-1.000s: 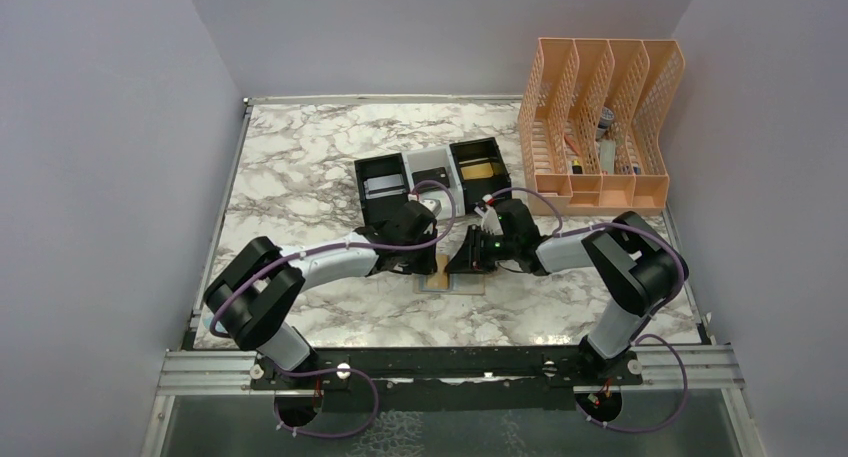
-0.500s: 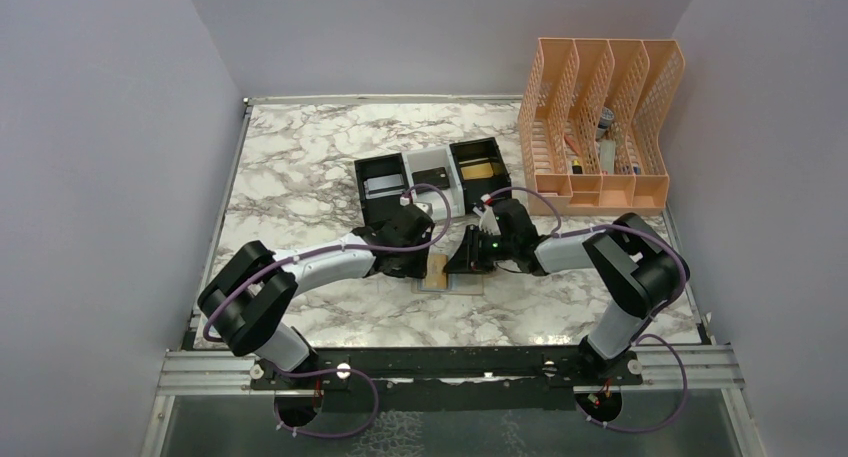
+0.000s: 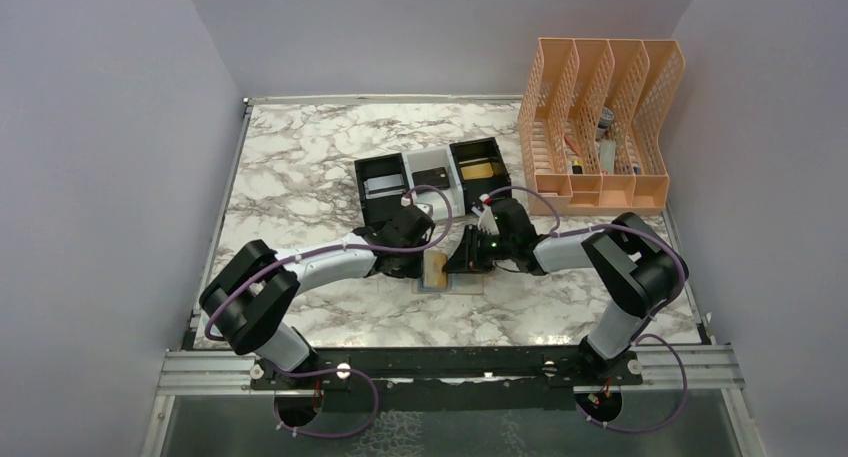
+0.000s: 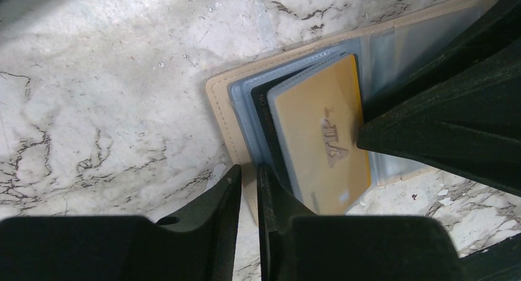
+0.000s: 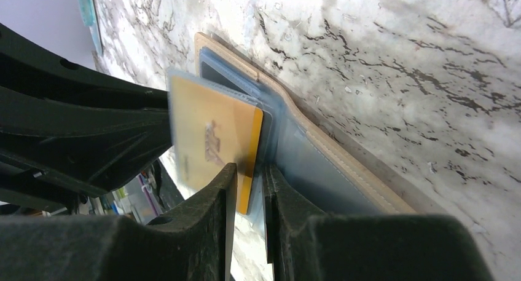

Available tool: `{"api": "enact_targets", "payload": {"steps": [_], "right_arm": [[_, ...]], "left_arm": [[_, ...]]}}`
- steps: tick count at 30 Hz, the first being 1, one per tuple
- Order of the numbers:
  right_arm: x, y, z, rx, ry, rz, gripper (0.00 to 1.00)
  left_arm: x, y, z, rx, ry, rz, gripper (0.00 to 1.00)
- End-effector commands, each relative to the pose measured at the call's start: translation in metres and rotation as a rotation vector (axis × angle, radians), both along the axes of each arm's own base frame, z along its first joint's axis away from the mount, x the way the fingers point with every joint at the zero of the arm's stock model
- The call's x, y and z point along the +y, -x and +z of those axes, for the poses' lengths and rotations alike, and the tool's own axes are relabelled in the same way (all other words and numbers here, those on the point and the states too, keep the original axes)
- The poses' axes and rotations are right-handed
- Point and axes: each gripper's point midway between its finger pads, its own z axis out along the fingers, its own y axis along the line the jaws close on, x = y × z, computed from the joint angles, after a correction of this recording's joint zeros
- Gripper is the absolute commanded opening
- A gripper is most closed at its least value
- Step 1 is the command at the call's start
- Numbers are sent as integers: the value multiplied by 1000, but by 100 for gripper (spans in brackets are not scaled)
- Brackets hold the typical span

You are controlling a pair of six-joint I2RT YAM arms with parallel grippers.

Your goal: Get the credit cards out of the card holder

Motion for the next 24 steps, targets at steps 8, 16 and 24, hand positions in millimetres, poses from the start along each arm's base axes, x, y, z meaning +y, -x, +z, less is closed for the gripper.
{"api": "enact_targets", "payload": {"steps": [8, 16, 24], "right_arm": [[7, -1, 1, -21, 18, -11, 1], [4, 0, 4, -26, 23, -30, 1], [-3, -3, 5, -47, 62, -58, 1]], "left_arm": [[13, 15, -13, 28, -60, 17, 18], [22, 3, 10, -52, -62, 98, 28], [17, -6, 30, -112, 1, 139, 34]]}}
